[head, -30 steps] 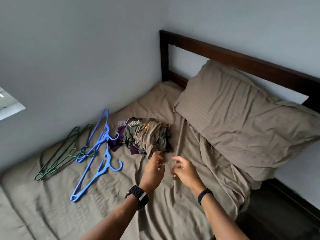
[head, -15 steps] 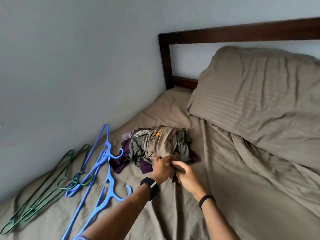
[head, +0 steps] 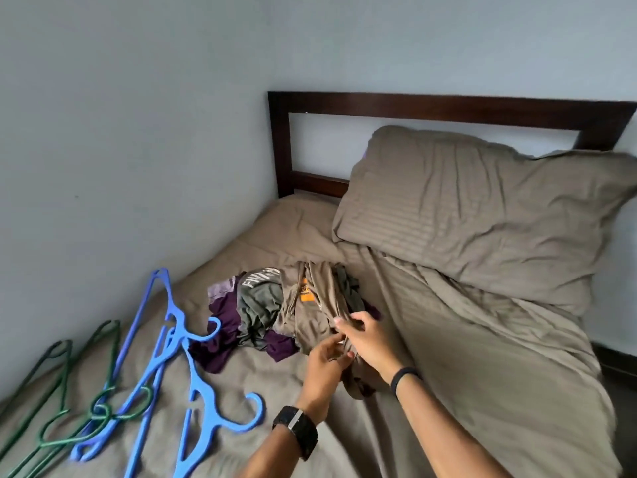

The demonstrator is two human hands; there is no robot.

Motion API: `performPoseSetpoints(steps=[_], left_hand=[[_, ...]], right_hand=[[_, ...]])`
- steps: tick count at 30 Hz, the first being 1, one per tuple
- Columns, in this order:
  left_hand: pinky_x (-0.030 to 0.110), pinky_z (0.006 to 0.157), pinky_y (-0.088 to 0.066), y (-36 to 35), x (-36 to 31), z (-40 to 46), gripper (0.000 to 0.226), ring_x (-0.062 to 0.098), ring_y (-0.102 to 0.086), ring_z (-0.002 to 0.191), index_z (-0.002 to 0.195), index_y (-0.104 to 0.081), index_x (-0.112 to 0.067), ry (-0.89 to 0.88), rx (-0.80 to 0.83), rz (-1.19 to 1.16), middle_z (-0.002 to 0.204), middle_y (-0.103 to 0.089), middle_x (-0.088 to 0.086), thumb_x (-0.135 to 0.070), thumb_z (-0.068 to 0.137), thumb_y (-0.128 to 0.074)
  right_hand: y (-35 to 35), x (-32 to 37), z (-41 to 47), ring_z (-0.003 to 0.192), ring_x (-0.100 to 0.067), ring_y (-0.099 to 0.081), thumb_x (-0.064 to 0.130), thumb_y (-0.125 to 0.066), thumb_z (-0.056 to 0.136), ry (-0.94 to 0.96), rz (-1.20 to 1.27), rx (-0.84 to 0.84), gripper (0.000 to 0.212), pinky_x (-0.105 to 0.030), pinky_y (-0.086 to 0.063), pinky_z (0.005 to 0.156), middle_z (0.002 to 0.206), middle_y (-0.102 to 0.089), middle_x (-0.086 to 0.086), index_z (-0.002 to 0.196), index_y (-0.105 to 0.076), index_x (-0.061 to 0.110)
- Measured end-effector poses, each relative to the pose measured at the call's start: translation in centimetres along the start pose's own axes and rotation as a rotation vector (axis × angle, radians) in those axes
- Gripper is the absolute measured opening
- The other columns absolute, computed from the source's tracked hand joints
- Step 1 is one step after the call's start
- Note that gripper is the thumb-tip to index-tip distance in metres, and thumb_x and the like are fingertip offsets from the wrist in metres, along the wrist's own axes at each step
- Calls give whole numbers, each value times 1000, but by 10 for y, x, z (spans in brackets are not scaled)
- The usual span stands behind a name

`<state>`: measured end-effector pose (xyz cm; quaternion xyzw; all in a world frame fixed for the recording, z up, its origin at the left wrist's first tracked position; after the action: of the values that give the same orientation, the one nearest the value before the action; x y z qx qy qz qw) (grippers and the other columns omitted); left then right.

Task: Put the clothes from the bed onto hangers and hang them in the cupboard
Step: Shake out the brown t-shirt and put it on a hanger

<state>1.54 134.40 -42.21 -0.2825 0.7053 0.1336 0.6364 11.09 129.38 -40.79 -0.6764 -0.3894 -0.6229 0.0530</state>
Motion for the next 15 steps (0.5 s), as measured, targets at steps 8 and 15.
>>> performPoseSetpoints(steps=[8, 15], left_hand=[[20, 84, -43, 51, 6, -34, 33, 18, -56, 99, 112, -55, -9, -84, -336, 439, 115, -50, 13, 2, 82, -60], [20, 76, -45, 47, 40, 7, 25, 18, -52, 87, 101, -64, -4, 74, -228, 446, 102, -61, 16, -19, 83, -72]], right_hand=[[19, -10, -35, 94, -18, -61, -6, -50, 86, 27, -81, 146, 28, -23, -43, 72, 99, -70, -6, 104, -69, 2], [89, -64, -74, 66, -16, -34, 11, -56, 74, -135, -97, 190, 19, -32, -22, 60, 63, -39, -4, 57, -48, 11]])
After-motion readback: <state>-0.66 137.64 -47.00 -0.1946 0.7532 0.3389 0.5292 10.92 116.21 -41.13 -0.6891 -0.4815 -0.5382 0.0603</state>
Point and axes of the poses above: each hand's wrist, its own z-axis towards the middle knuckle, its own y-axis out of the back of the hand, x = y × z, the point moved 9 cm from there along z, towards the middle knuckle
